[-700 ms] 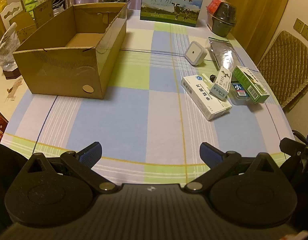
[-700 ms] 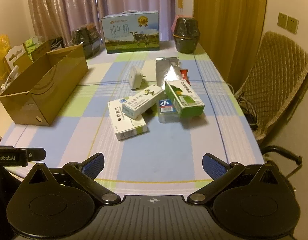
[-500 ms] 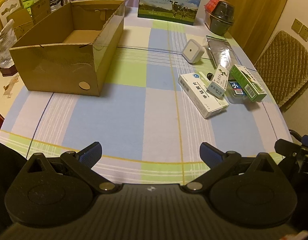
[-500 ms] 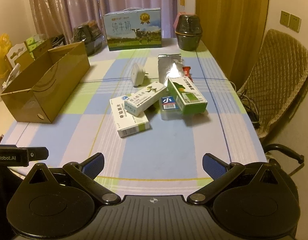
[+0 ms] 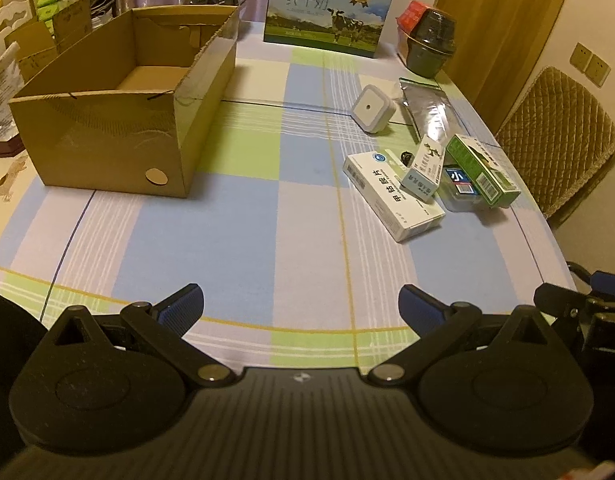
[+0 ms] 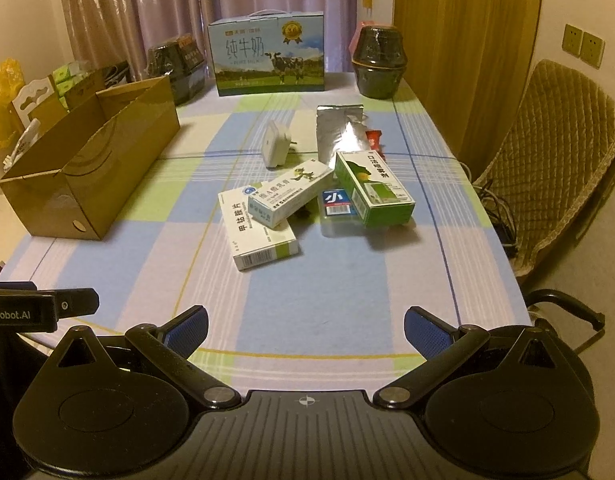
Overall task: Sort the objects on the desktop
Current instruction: 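Move both tools toward the cluster of medicine boxes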
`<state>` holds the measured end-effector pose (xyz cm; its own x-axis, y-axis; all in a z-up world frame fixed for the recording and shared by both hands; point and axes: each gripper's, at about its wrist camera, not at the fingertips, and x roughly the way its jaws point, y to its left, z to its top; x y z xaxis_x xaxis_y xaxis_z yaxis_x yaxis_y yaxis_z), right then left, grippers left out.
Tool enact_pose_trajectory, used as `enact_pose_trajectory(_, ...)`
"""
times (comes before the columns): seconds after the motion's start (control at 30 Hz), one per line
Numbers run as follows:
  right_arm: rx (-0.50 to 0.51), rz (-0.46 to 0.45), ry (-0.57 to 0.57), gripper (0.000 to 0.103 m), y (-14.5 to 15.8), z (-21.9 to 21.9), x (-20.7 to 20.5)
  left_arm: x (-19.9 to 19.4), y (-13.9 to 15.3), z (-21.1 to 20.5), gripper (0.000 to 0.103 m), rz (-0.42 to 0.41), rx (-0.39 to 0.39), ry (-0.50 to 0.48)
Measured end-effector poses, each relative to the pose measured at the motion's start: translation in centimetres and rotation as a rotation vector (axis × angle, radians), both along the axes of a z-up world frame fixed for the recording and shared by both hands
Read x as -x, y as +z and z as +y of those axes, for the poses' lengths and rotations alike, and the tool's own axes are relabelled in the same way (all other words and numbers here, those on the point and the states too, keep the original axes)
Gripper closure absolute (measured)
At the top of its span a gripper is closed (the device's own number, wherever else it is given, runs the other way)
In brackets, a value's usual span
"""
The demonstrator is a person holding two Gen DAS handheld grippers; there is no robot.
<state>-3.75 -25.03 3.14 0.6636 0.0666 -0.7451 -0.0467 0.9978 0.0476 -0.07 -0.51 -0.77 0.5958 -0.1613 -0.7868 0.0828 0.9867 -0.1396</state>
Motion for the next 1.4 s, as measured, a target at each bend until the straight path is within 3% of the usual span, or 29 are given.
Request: enact_pose_trajectory(1.4,-0.006,0.036,-0.010,0.002,-1.1,-0.6,-0.1,-0.2,-0.2,-0.5,0.001,0.060,-0.006,-0.046)
